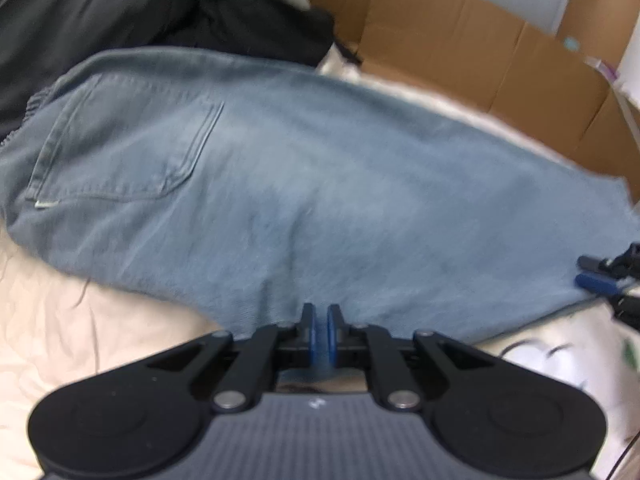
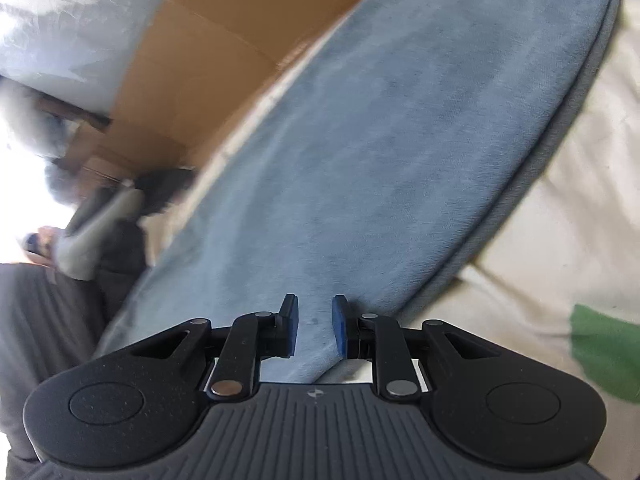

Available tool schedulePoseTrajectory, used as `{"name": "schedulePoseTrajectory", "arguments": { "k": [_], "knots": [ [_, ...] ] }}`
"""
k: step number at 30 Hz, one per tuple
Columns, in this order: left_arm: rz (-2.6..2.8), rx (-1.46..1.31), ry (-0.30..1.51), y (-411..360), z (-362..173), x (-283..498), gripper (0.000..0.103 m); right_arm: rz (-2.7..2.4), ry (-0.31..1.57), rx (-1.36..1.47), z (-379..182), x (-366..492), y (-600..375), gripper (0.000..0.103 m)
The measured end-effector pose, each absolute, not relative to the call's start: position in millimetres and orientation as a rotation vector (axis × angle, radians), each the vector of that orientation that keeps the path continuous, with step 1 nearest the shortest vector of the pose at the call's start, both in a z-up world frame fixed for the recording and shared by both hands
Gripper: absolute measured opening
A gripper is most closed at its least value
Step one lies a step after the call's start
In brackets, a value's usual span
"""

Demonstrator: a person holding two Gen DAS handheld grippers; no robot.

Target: Fold clothes

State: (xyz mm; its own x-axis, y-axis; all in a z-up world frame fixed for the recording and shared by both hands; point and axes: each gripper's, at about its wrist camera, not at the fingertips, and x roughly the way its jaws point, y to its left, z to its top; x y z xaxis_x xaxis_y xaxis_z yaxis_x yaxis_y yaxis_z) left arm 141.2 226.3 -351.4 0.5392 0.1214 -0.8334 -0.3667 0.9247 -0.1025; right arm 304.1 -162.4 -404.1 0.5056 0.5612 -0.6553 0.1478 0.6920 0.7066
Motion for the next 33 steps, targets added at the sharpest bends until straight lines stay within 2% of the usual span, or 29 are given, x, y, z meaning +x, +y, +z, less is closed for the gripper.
{"name": "schedulePoseTrajectory", "arguments": {
  "k": [2,3,4,13,14,16,17,18,25,33],
  "knots": [
    [0.290,-0.292,0.975,229,-355,139,0.002,0.272,1.044,0.769,-408,303,-162,0.016],
    [0.287,-0.297,0.982,230,-356,138,0.002,0.268,1.046,0.752,-407,300,-162,0.007],
    [0.283,-0.287,0.991,229,-357,137,0.002,0.260,1.051,0.733,-407,297,-162,0.003],
    [0.287,-0.299,0.993,223,-344,127,0.005,0.239,1.047,0.754,-401,277,-195,0.005],
    [0.285,-0.306,0.986,224,-342,125,0.006,0.239,1.032,0.762,-399,275,-203,0.006],
    [0.290,-0.335,0.968,228,-338,120,0.015,0.210,1.001,0.769,-396,276,-223,0.019],
    [0.292,-0.366,0.948,233,-337,117,0.019,0.189,0.986,0.778,-396,277,-234,0.031],
    [0.304,-0.389,0.939,236,-338,115,0.026,0.166,0.972,0.796,-396,278,-246,0.035],
    [0.339,-0.496,0.924,254,-347,110,0.028,0.010,0.886,0.935,-406,291,-307,0.035],
    [0.344,-0.573,0.890,267,-343,100,0.029,-0.033,0.828,1.044,-422,306,-325,0.038]
  ]
}}
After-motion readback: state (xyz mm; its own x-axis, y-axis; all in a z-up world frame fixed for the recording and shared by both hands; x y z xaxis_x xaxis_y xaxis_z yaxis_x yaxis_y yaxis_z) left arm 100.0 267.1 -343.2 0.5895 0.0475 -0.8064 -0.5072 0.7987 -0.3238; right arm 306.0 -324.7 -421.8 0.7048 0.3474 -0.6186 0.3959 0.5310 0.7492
